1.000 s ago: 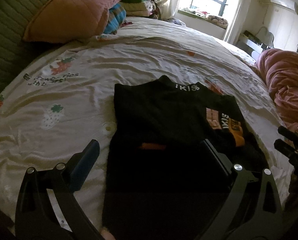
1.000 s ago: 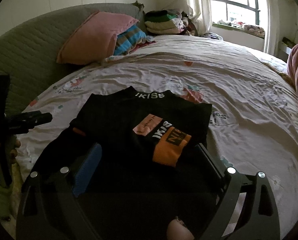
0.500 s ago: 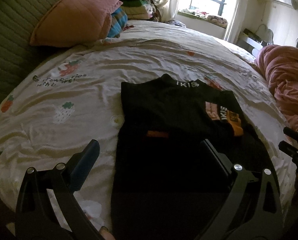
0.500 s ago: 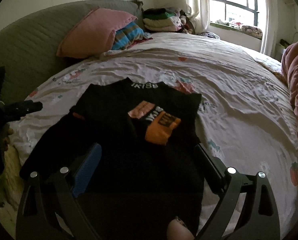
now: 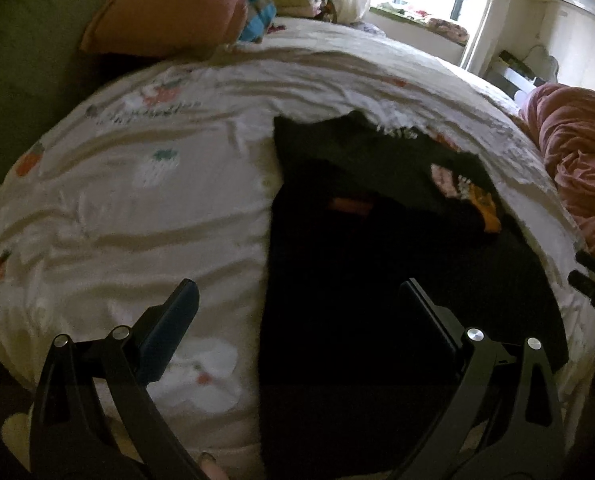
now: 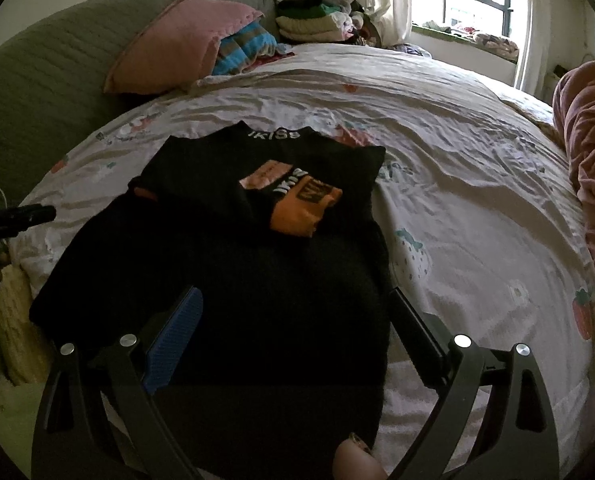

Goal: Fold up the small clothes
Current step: 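Move both grippers to the shirt hem and close them on it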

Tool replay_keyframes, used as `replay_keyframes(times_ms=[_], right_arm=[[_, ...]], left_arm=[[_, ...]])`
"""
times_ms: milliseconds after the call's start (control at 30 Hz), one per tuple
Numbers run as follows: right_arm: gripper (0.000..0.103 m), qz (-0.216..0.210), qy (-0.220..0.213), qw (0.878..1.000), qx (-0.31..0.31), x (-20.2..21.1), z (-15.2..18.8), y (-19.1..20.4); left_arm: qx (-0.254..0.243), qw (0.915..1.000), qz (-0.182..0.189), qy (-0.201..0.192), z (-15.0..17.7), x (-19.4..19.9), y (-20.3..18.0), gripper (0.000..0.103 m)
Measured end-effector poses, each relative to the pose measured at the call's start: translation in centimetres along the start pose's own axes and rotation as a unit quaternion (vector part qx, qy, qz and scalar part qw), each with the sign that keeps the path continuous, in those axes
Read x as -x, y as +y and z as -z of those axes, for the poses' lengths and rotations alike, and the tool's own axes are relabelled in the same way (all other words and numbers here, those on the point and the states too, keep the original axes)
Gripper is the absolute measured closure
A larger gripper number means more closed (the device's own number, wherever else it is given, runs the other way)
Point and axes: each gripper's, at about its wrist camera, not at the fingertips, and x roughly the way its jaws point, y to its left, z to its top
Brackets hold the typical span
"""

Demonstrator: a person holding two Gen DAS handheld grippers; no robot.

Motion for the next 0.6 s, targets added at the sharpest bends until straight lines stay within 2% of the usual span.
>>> replay_keyframes(times_ms=[200,267,367,467,600], right_arm=[[0.01,0.0,0.006,1.0,0.002,0.3,0.7,-0.1],[0.01,-0.001,0.007,1.0,0.003,0.3,0.8,0.0],[0.01,-0.003,0.009,1.0,0.006,0.4,1.0,0.2],[0.01,-0.004,0.014,1.0,0.009,0.2,1.1,0.4],[0.01,-0.004,0.023,1.0,0.015,0.1,1.6,0.6]], left_arm=[[0.014,0.9993,0.02,0.027,2.3,0.4,1.4,0.01],[0.019,0.9993,0.018,0.028,2.8,0.6,1.7,0.019],[0.028,0.9984,0.035,0.033,3.6,0.9,2.0,0.033],[0.025,0.9975,0.045,0.049,4.6,0.9,2.0,0.05],[0.024,0.9954,0.055,0.075,6.5,0.5,2.0,0.065]])
